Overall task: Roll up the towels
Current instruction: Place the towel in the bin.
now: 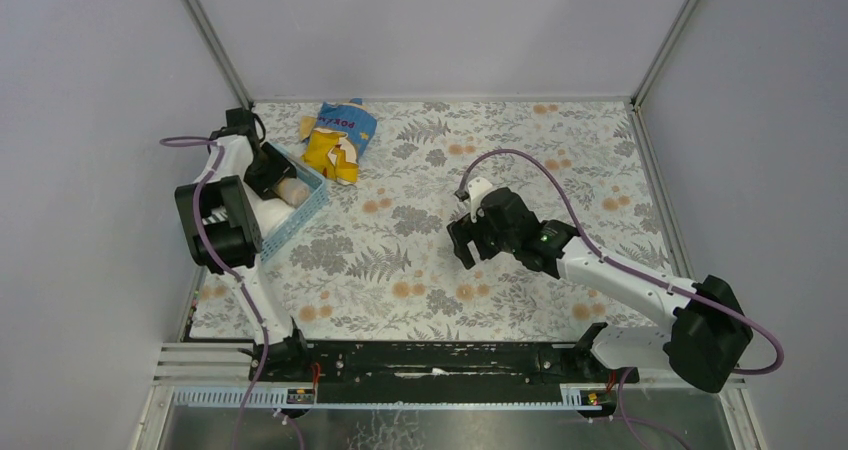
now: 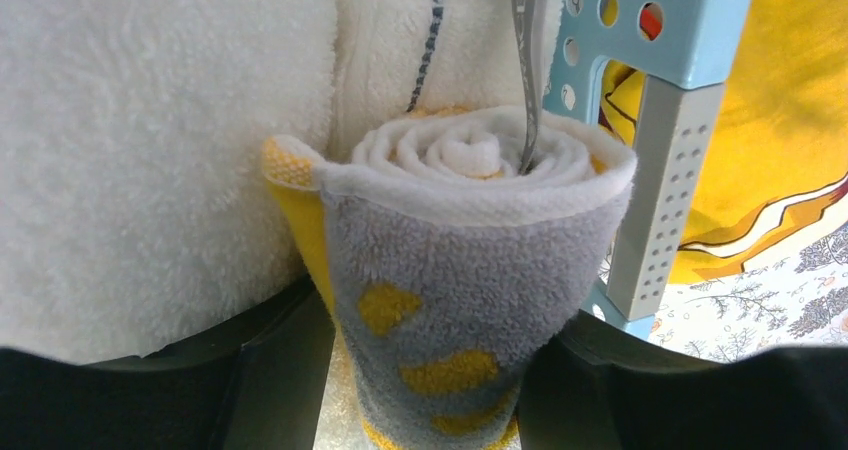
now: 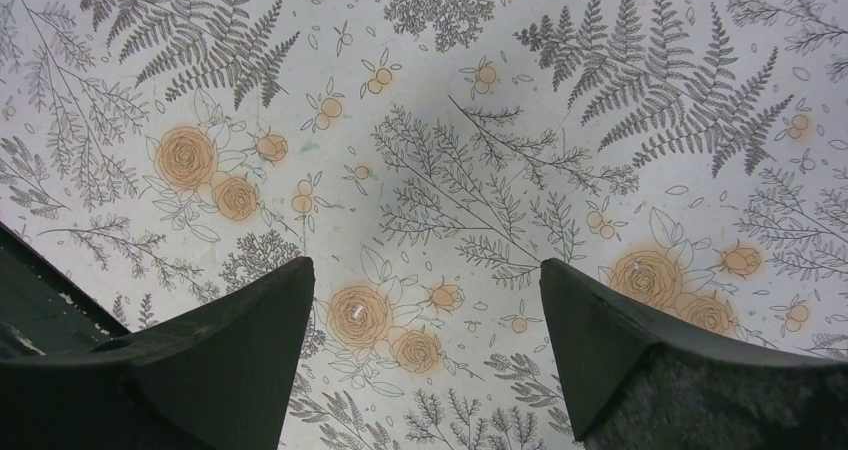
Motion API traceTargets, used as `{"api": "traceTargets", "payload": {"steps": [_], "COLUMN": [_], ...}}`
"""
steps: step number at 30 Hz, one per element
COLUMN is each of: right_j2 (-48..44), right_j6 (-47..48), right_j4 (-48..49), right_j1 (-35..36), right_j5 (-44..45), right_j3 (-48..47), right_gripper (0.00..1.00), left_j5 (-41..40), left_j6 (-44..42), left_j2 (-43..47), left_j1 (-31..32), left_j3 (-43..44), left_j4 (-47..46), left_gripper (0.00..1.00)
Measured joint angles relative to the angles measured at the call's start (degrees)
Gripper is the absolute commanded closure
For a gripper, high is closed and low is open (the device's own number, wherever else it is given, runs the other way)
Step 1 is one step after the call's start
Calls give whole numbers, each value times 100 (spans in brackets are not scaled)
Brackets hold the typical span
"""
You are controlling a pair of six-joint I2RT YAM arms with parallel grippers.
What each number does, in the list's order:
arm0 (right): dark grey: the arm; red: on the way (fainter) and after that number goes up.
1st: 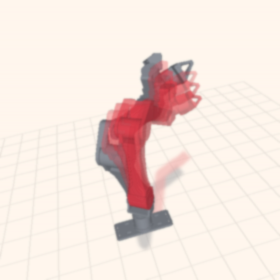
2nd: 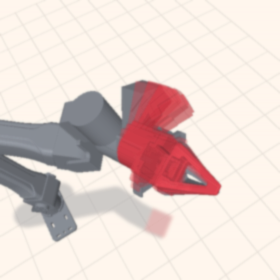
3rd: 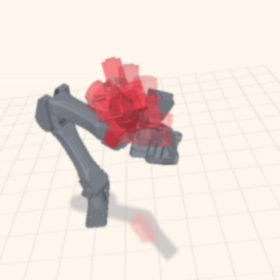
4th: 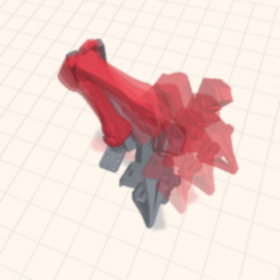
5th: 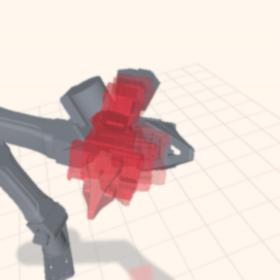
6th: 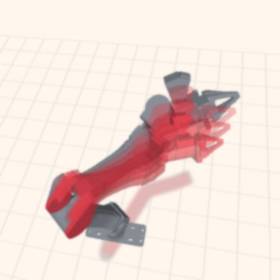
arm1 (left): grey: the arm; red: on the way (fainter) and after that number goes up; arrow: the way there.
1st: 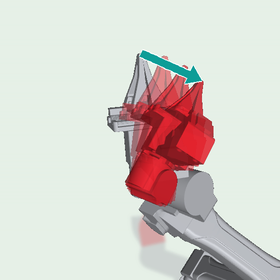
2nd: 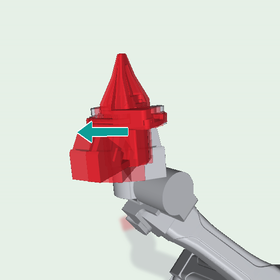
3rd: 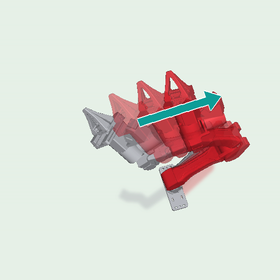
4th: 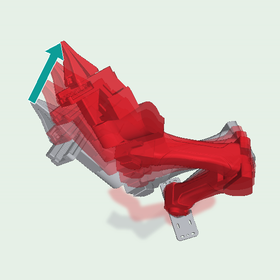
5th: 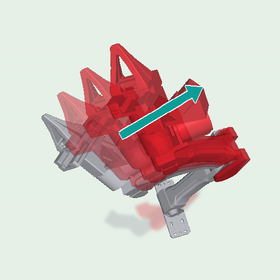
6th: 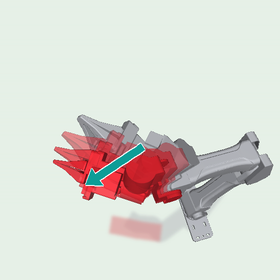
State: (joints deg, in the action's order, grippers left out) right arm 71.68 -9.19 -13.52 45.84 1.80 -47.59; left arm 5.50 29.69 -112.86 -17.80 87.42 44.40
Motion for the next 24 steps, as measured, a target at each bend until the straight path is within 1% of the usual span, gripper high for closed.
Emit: {"api": "traceTargets", "payload": {"steps": [10,24], "right_j2": [-138,-219], "right_j6": [0,0], "right_j4": [-90,-219], "right_j1": [0,0], "right_j5": [79,186], "right_j3": [0,-44], "right_gripper": [10,10], "left_j5": [-155,-319], "left_j6": [-4,4], "left_j2": [391,868], "left_j1": [2,-70], "left_j3": [-2,-33], "left_j4": [216,350], "left_gripper": [32,29]}}
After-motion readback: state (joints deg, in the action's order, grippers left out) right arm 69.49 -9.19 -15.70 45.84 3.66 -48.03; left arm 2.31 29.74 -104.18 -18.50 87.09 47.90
